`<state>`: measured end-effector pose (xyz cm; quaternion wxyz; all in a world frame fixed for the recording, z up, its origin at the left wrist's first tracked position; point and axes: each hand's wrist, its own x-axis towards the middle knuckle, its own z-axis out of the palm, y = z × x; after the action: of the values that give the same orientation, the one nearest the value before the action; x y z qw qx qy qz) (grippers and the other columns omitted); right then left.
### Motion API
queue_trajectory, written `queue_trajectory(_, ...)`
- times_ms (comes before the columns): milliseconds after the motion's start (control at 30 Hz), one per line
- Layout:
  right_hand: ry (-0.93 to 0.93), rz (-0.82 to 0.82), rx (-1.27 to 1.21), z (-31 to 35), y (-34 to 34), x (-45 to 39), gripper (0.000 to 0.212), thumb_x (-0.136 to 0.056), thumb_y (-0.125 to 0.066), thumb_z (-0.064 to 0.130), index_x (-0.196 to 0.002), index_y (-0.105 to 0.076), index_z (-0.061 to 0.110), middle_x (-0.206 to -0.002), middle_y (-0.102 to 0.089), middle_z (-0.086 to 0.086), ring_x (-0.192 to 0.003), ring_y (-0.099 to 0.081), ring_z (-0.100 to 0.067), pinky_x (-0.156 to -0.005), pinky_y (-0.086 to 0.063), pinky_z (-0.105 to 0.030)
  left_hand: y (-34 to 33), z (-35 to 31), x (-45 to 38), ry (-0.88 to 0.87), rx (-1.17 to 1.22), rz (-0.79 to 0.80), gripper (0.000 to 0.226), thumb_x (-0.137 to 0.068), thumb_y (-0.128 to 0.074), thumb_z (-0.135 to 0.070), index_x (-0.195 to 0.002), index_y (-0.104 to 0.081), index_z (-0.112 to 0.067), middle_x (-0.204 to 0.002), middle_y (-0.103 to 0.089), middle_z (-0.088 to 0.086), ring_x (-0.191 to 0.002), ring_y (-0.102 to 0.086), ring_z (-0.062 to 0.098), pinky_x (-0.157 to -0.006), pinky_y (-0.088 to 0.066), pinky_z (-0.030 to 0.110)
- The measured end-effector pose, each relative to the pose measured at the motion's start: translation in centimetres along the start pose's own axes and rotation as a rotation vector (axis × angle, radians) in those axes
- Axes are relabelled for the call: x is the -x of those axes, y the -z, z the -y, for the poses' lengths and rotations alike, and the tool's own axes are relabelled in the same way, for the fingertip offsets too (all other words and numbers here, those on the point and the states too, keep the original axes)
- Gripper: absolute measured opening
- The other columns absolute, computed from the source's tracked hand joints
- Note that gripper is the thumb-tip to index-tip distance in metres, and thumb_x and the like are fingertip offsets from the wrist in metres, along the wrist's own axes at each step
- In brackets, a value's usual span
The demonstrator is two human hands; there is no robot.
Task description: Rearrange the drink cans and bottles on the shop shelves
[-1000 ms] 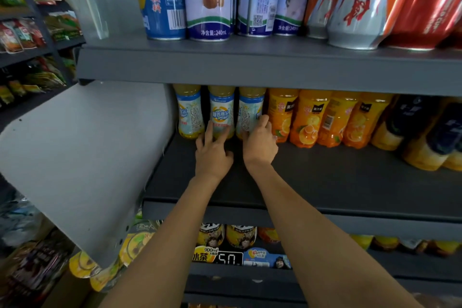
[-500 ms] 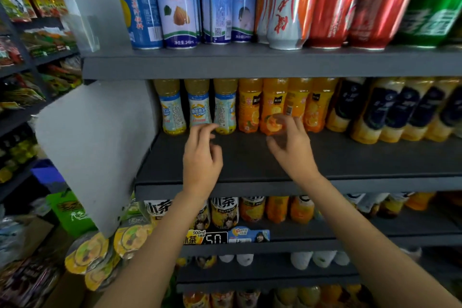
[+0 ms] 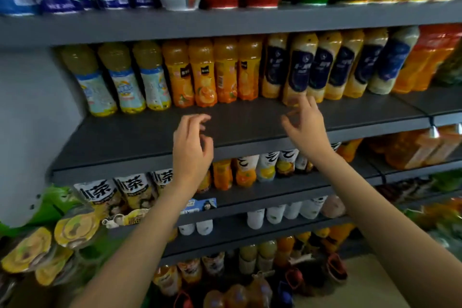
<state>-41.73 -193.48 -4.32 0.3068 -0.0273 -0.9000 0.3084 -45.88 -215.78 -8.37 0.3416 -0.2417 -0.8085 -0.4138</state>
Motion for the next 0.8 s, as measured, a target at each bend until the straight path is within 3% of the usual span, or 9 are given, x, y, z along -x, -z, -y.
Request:
queue_trajectory(133, -0.065, 0.065, -0.004, -6.6, 2.4, 1.7, 0.032, -0.091, -0.056, 0.009, -0.122, -0.048, 0.003, -0.12, -0.044, -0.014, -0.091, -0.048, -0.012, -0.074, -0.034, -0.013, -5.5, -1.9, 4.1, 0.066, -0.054, 0.113, 0.03, -0.083, -0.05, 0.003, -0.11, -0.055, -0.007, -0.105, -0.051, 0.008, -0.09, -0.052, 0.016, -0.074, -0.049, 0.044)
queue_trajectory(233, -0.144, 0.106, -0.003, -12.7, 5.0, 3.4, 0.033, -0.09, -0.056, 0.009, -0.122, -0.048, 0.004, -0.12, -0.044, -0.013, -0.092, -0.051, -0.014, -0.072, -0.034, -0.013, -10.3, -5.3, 6.8, 0.151, -0.089, 0.211, 0.029, -0.086, -0.052, 0.003, -0.113, -0.053, -0.006, -0.108, -0.051, 0.009, -0.092, -0.054, 0.024, -0.078, -0.048, 0.042)
queue_trajectory(333, -0.331, 0.173, 0.013, -19.9, 7.7, 5.6, 0.036, -0.09, -0.057, 0.011, -0.124, -0.046, 0.005, -0.121, -0.044, -0.012, -0.089, -0.049, -0.017, -0.073, -0.036, -0.023, -15.8, -8.6, 8.9, 0.264, -0.118, 0.373, 0.036, -0.086, -0.054, 0.0, -0.121, -0.049, -0.005, -0.115, -0.05, 0.012, -0.105, -0.05, 0.029, -0.087, -0.045, 0.04)
queue_trajectory(500, -0.656, 0.358, -0.001, -29.4, 9.9, 9.1, 0.042, -0.091, -0.059, 0.019, -0.127, -0.043, 0.005, -0.129, -0.043, -0.014, -0.109, -0.05, -0.029, -0.081, -0.043, -0.034, -23.0, -12.1, 12.0, 0.481, -0.176, 0.647, 0.046, -0.092, -0.052, -0.013, -0.135, -0.037, -0.014, -0.133, -0.041, 0.007, -0.123, -0.04, 0.026, -0.098, -0.039, 0.043)
queue_trajectory(633, -0.721, 0.385, -0.057, -33.0, 9.4, 9.8, 0.046, -0.088, -0.064, 0.024, -0.125, -0.044, 0.006, -0.124, -0.05, -0.013, -0.116, -0.049, -0.029, -0.091, -0.044, -0.039, -26.0, -13.3, 12.5, 0.526, -0.178, 0.71, 0.045, -0.093, -0.05, -0.014, -0.136, -0.035, -0.015, -0.135, -0.039, 0.006, -0.123, -0.039, 0.025, -0.097, -0.04, 0.042)
queue_trajectory(800, -0.762, 0.348, -0.123, -35.4, 8.4, 8.4, 0.056, -0.084, -0.068, 0.028, -0.128, -0.041, 0.006, -0.127, -0.049, -0.012, -0.117, -0.049, -0.029, -0.086, -0.042, -0.034, -29.7, -14.1, 11.0, 0.486, -0.134, 0.689, 0.046, -0.091, -0.052, -0.01, -0.135, -0.038, -0.011, -0.135, -0.041, 0.008, -0.123, -0.043, 0.026, -0.099, -0.039, 0.044)
